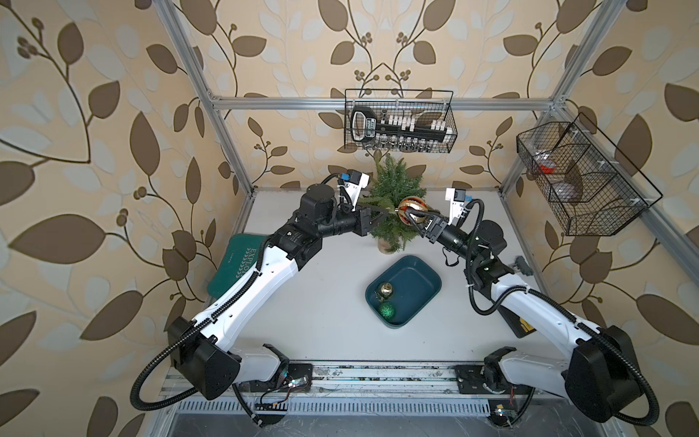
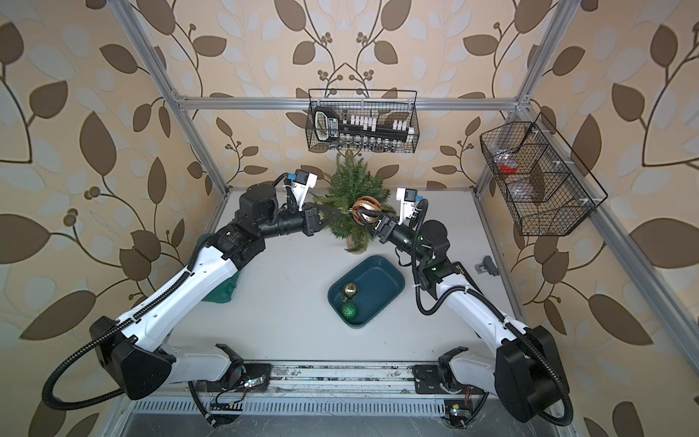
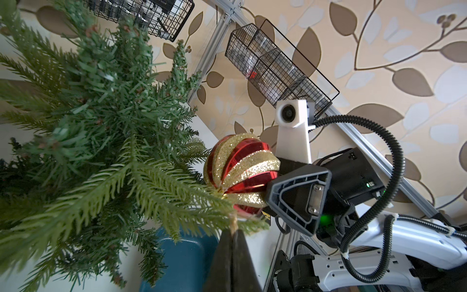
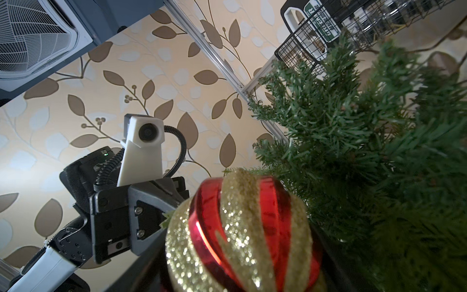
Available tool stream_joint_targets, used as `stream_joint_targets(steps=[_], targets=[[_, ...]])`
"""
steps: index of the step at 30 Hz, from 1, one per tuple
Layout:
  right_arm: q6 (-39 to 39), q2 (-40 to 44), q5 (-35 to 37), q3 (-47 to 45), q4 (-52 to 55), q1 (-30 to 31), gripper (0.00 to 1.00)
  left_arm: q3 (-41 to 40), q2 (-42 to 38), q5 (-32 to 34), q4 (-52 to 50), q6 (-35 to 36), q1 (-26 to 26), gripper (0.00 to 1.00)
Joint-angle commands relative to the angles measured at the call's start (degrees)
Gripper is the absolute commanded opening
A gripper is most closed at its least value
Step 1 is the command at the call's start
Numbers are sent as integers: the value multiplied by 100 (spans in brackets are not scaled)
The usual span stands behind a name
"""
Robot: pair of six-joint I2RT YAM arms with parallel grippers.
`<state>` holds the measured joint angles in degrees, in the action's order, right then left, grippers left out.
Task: Decorate the small christmas tree with ornaments
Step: Hang an ornament on the christmas tree.
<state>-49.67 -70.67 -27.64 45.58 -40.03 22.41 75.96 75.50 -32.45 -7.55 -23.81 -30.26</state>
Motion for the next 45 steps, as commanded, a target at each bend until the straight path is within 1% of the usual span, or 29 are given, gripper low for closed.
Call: stream_joint_targets(steps=[1, 4, 7, 10, 13, 19, 20, 22, 26, 28, 33, 35, 36, 37, 39, 43, 45], targets=[[120, -18, 4, 148, -40, 73, 63, 269, 3, 60, 0, 242, 87, 0], [182, 111, 86, 66, 95, 71, 70, 286, 17, 88, -18, 260, 88, 0], [277, 285, 157, 13, 310, 77, 80, 295, 24, 103, -18, 263, 82, 0], [351, 454, 255, -51, 497, 74, 85, 304, 43, 116, -9, 268, 90, 0], [422, 575, 294, -54, 671, 79, 89, 311, 62, 116, -1, 259, 85, 0], [514, 819, 312, -15, 955, 76, 89, 272, -2, 139, 47, 230, 86, 0], [542, 862, 316, -7, 1020, 75, 89, 253, -30, 166, 52, 233, 86, 3], [642, 980, 344, 44, 1315, 76, 89, 188, -133, 242, 43, 241, 90, 14], [941, 1225, 418, 160, 2164, 77, 88, 42, -328, 346, -4, 286, 84, 24], [1072, 1408, 525, 85, 2518, 77, 87, -39, -441, 420, -44, 294, 84, 31], [1387, 1931, 800, -32, 3524, 79, 86, -221, -645, 498, -88, 299, 85, 39], [1487, 2100, 919, -57, 3898, 79, 86, -288, -715, 533, -97, 279, 82, 44], [1526, 2184, 959, -63, 4074, 77, 86, -324, -751, 553, -102, 269, 83, 49], [1571, 2249, 978, -51, 4258, 76, 86, -376, -789, 570, -106, 258, 84, 51], [1663, 2324, 977, -17, 4600, 76, 85, -444, -856, 597, -119, 251, 83, 53], [1792, 2348, 954, -6, 5147, 71, 83, -592, -1010, 658, -198, 216, 84, 61], [1863, 2325, 925, -38, 5346, 79, 82, -727, -1134, 702, -211, 199, 82, 63]])
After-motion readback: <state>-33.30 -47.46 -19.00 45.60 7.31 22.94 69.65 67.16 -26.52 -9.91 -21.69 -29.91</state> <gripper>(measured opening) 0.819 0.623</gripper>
